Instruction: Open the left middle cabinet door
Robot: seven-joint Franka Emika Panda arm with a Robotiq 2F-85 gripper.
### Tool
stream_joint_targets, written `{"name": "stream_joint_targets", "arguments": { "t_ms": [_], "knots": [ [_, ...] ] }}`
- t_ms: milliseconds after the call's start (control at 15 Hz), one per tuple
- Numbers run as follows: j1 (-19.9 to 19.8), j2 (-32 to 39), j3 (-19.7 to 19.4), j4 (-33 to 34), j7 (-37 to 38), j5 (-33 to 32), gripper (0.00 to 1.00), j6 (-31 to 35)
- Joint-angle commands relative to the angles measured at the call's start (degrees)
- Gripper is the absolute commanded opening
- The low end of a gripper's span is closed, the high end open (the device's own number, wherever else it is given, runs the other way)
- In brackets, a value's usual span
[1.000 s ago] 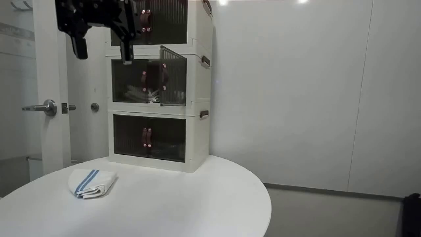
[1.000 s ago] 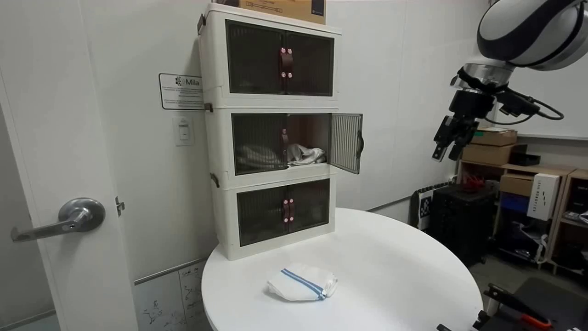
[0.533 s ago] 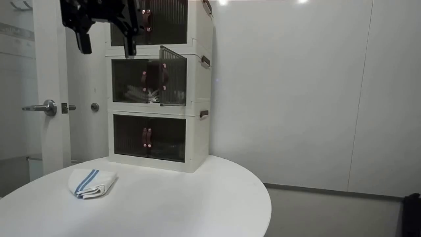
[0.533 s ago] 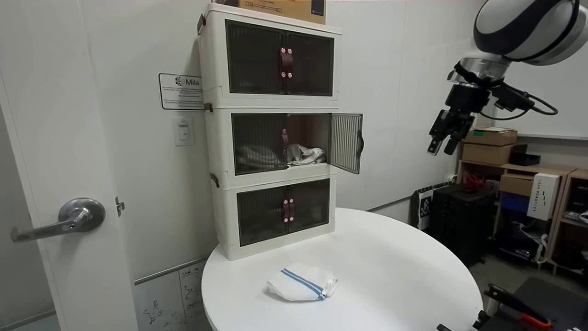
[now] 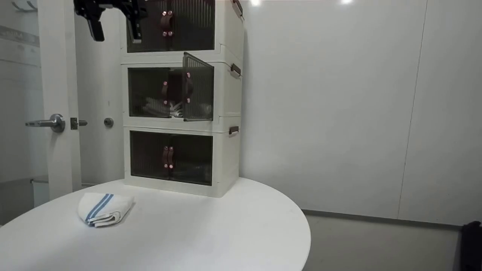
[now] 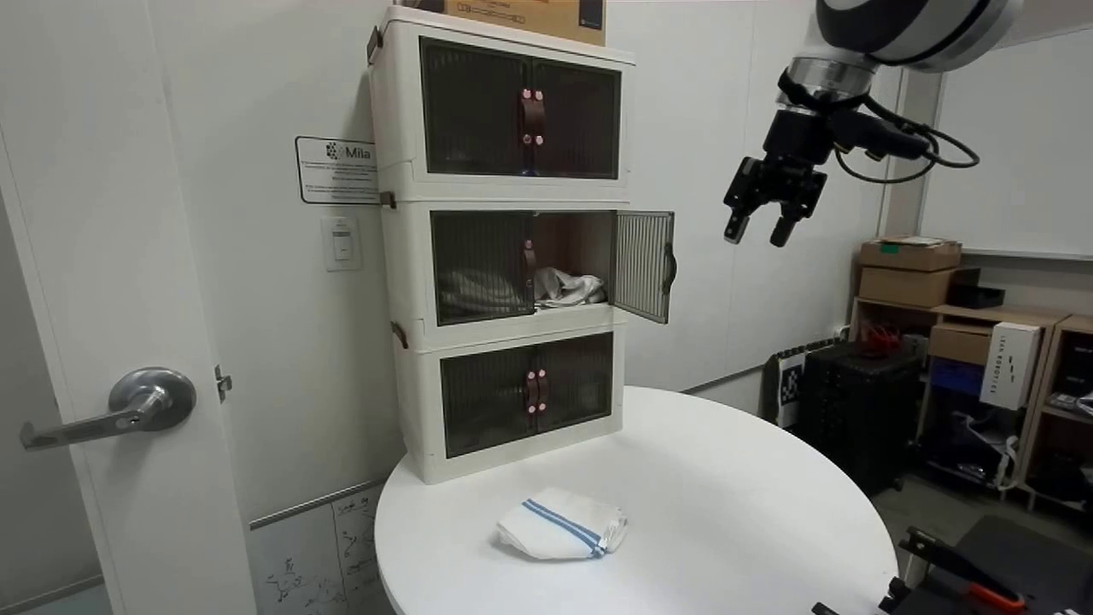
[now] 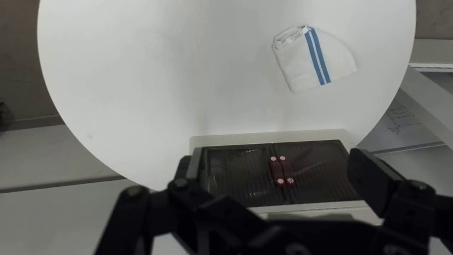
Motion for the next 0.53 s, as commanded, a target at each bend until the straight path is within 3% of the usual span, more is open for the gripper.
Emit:
{"name": "stream_joint_targets", "arguments": {
  "t_ms": [0,467],
  "knots": [
    [-0.84,5.12,5.9,6.57,8.51,-1.18,1.0,-0.61],
    [-3.01,12.45,12.51,14.01,20.18,-7.47,1.0,-0.21]
  ]
}}
